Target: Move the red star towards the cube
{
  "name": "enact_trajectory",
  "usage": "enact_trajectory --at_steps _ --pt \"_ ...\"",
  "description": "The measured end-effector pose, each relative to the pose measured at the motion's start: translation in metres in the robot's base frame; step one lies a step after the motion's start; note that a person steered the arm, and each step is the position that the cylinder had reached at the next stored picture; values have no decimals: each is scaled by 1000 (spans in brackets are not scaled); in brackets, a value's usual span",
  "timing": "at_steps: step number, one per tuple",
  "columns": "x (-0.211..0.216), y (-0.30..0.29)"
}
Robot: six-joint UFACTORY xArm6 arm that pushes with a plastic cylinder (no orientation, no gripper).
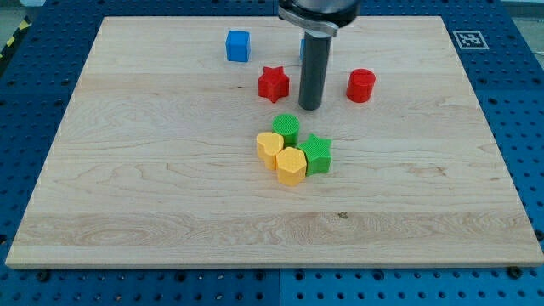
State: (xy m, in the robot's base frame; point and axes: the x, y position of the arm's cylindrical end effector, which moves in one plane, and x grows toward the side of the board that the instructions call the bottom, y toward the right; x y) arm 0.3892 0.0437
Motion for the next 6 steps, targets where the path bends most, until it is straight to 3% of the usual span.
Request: enact_trajectory --at_steps 2,6 --pt "-16 -50" --pt "-26 -81"
